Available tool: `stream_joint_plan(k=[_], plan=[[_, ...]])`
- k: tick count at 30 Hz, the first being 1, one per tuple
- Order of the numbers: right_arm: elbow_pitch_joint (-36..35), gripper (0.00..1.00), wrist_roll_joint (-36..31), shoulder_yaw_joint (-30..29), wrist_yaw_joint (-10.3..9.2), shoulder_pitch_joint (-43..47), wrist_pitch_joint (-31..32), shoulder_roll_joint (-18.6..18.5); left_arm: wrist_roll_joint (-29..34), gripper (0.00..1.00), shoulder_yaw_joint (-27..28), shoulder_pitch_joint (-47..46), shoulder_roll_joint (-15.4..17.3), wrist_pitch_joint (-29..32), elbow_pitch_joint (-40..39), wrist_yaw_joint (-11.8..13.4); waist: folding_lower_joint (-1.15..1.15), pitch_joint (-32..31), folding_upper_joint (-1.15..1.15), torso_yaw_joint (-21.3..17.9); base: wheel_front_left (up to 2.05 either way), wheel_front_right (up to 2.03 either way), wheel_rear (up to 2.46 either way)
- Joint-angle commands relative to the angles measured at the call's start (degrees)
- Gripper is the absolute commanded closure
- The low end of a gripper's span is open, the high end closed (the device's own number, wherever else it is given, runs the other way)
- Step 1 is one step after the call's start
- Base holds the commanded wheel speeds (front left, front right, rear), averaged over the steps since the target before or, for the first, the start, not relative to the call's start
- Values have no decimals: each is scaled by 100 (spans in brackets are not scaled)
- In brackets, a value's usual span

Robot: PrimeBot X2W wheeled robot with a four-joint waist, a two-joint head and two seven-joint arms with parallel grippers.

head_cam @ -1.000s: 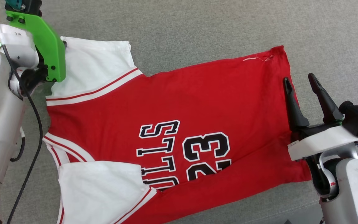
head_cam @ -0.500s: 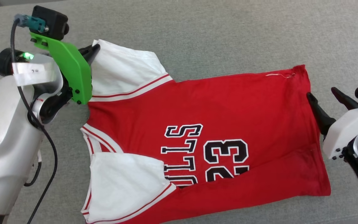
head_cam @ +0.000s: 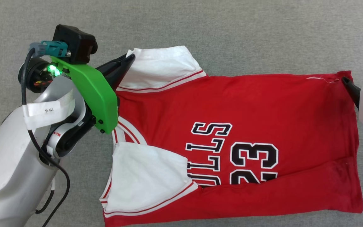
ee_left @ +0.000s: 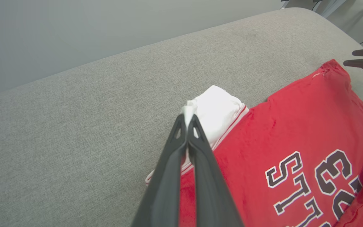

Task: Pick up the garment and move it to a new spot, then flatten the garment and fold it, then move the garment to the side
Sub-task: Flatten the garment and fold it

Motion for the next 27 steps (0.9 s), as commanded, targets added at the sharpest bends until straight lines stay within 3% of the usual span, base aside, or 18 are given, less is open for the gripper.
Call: stream_joint_plan(k=[1, 12, 13, 14, 21, 27], plan=[[139, 0, -53, 22, -5, -135, 64, -28, 47, 100, 16, 91, 19, -4, -86, 58, 0, 160, 63, 150, 0, 0, 0], [1140, 0, -169, 275, -5, -429, -6, -41, 86, 100, -37, 31, -9, -36, -289, 57, 0, 374, 63, 334, 0, 0, 0], [1195, 56, -161, 301, -5, -445, -13, -51, 89, 100, -36, 24, -4, -44, -272, 50, 0, 376, 63, 343, 0, 0, 0], [1252, 100, -149, 339, -5, -463, -22, -66, 91, 100, -33, 17, -1, -56, -245, 45, 0, 373, 63, 352, 0, 0, 0], [1392, 100, -53, 426, -5, -541, -344, -95, 80, 100, 0, 66, -18, -216, 12, 37, 0, 187, 63, 356, 0, 0, 0], [1259, 100, 109, 319, -5, -559, -1042, -105, 29, 100, 98, 239, -49, -497, 287, 68, 0, -161, 63, 320, 0, 0, 0]])
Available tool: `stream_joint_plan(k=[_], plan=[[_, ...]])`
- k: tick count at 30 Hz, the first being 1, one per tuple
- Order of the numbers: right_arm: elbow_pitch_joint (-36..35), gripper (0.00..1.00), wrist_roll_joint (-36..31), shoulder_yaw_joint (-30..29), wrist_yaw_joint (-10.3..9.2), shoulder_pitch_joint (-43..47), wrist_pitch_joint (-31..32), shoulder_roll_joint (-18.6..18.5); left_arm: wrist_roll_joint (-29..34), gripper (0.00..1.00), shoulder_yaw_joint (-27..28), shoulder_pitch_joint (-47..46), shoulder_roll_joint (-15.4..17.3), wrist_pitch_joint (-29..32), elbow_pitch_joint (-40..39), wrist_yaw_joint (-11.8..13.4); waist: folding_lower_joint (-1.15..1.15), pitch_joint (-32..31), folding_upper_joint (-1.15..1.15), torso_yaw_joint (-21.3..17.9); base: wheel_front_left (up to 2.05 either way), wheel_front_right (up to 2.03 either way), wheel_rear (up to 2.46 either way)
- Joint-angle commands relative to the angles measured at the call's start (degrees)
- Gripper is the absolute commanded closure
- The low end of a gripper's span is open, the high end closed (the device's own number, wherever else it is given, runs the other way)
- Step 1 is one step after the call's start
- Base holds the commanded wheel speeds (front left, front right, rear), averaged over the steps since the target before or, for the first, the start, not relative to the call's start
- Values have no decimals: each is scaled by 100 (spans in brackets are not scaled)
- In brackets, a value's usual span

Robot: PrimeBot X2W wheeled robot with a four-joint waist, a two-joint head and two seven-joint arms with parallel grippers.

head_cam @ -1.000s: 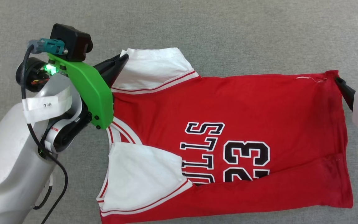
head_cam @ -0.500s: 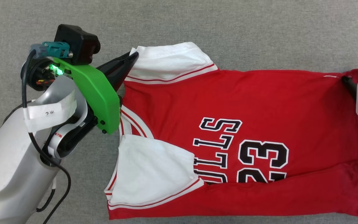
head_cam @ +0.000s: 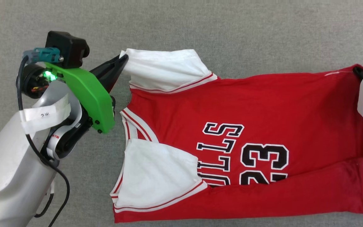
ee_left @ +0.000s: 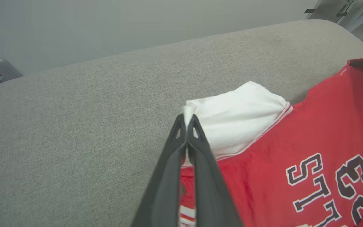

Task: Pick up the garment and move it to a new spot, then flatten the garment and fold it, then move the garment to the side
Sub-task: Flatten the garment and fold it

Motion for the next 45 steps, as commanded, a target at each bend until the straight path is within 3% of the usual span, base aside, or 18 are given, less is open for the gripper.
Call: stream_joint_plan(k=[1, 12, 25, 33, 34, 43, 44, 45], plan=[[-20, 100, 108, -37, -5, 29, -144, -5, 8, 100, 61, 133, -14, -91, 50, 33, 0, -233, 63, -31, 0, 0, 0], [-214, 100, 648, -94, -5, 1010, -857, -233, -177, 100, 113, 981, -61, -457, -25, 254, 0, -973, 63, 56, 0, 0, 0], [-874, 100, 1547, 105, -5, 2484, -1676, -775, -422, 100, 16, 2622, 257, -437, -875, 720, 0, -1425, 63, 232, 0, 0, 0], [-1032, 100, 1814, 838, -5, 3158, -2063, -1502, -548, 100, -297, 3260, 446, -180, -900, 689, 0, -1558, 63, 295, 0, 0, 0], [-984, 100, 1900, 1177, -5, 3247, -2148, -1777, -549, 100, -404, 3366, 482, -84, -822, 689, 0, -1590, 63, 302, 0, 0, 0], [-648, 100, 1808, 2103, -5, 3057, -2298, -2225, -271, 100, -771, 3412, 504, 45, -322, 607, 0, -1596, 63, 249, 0, 0, 0], [-579, 86, 1827, 2174, -5, 3011, -2321, -2203, -231, 91, -813, 3397, 480, 25, -253, 579, 0, -1592, 63, 245, 0, 0, 0], [-531, 64, 1858, 2222, -5, 2975, -2344, -2176, -201, 61, -845, 3383, 457, 7, -199, 559, 0, -1589, 63, 244, 0, 0, 0]])
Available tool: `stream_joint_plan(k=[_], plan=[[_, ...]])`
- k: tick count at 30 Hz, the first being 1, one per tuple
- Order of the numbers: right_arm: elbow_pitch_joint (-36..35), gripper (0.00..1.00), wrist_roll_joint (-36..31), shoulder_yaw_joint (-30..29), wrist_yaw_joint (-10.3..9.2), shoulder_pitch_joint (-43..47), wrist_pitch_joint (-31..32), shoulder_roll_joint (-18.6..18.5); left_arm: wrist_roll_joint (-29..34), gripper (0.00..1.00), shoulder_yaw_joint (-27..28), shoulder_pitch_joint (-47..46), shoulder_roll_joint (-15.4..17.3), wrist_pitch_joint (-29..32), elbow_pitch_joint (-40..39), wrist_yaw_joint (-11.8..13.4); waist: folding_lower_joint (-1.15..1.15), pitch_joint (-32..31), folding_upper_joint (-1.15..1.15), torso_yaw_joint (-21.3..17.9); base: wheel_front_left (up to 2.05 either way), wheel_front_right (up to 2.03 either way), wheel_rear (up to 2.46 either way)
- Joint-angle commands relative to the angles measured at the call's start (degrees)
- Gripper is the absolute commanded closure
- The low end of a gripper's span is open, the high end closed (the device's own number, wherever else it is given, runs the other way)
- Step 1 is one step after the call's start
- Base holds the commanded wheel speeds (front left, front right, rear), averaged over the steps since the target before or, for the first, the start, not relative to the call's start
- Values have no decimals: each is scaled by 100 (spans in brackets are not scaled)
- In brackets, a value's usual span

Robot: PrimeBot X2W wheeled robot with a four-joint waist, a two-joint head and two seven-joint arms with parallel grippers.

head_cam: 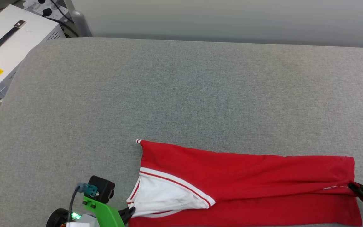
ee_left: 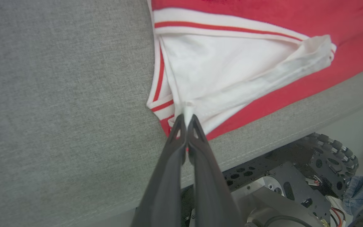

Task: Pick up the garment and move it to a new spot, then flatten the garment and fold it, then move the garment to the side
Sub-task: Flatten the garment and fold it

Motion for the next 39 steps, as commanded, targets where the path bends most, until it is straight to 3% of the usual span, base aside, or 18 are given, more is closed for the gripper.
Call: stream_joint_plan(k=[1, 9, 16, 22, 29, 35, 39], plan=[[72, 0, 48, 43, -5, -147, -73, 45, 153, 0, -39, 5, -17, -37, 85, -58, 0, 7, 63, -5, 0, 0, 0], [180, 0, 560, 88, -5, -335, -269, 193, 302, 0, -128, -59, -185, -306, 444, -124, 0, -30, 63, -31, 0, 0, 0], [-176, 0, 1028, -349, -5, -284, -266, 176, 633, 0, 185, -226, -299, -1174, 589, 102, 0, -382, 63, -54, 0, 0, 0], [-442, 0, 1117, -1063, -5, -148, -67, 444, 764, 0, 676, -295, -484, -2251, 516, 336, 0, -610, 63, -60, 0, 0, 0], [-524, 0, 571, -2138, -5, 224, 479, 1181, 1100, 0, 1229, -323, -799, -3782, 397, 463, 0, -692, 63, -31, 0, 0, 0], [-696, 0, -262, -3097, -5, 558, 1404, 2207, 1756, 0, 1966, -170, -1205, -3928, 216, 388, 0, -640, 63, -5, 0, 0, 0], [-924, 0, -716, -3589, -5, 691, 1896, 2741, 2324, 0, 2556, 141, -1621, -3931, -71, 106, 0, -525, 63, -14, 0, 0, 0]])
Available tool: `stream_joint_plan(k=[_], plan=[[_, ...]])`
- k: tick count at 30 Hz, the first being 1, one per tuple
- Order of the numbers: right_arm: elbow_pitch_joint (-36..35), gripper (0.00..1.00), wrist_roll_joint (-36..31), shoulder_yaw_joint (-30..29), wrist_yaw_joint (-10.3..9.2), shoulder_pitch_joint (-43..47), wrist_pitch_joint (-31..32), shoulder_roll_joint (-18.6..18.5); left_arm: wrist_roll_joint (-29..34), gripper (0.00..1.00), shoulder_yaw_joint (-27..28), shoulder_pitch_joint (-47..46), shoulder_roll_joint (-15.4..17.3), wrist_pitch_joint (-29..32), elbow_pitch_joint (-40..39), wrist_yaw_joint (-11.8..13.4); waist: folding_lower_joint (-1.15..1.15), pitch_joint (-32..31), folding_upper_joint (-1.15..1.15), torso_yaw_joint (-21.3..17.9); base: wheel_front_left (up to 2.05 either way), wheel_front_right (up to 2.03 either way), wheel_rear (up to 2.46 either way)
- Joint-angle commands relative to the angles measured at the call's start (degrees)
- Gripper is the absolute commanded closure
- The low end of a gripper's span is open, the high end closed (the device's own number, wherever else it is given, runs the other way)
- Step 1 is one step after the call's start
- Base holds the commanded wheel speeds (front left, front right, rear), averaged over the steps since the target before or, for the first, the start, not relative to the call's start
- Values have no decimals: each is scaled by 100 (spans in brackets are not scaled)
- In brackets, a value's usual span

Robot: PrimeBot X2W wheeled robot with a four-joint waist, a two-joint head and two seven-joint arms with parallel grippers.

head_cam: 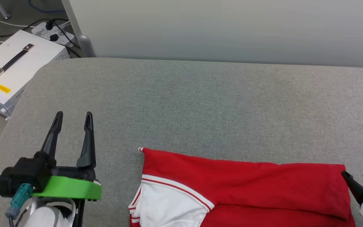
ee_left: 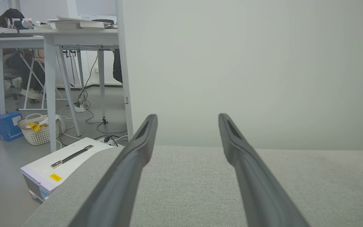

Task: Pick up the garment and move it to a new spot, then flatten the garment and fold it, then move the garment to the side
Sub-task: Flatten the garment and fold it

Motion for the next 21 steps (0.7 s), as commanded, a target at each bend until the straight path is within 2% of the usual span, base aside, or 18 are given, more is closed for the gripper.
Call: stream_joint_plan(k=[1, 5, 11, 15, 21], plan=[[-77, 0, -126, -150, -4, 79, 121, 126, 183, 0, 134, 171, -151, -31, -77, -140, 0, 85, 63, 5, 0, 0, 0], [-121, 0, -384, -526, -4, 138, 422, 483, 607, 0, 446, 374, -476, -31, -140, -544, 0, 212, 63, 38, 0, 0, 0], [-46, 0, -562, -838, -4, 125, 684, 761, 920, 0, 758, 413, -988, -32, -102, -989, 0, 419, 63, 124, 0, 0, 0], [115, 0, -599, -992, -4, 36, 729, 789, 1065, 0, 846, 341, -1152, -32, -4, -1179, 0, 522, 63, 169, 0, 0, 0], [446, 0, -383, -1139, -4, -60, 835, 815, 1181, 0, 900, 227, -1268, -32, 108, -1291, 0, 649, 63, 234, 0, 0, 0]])
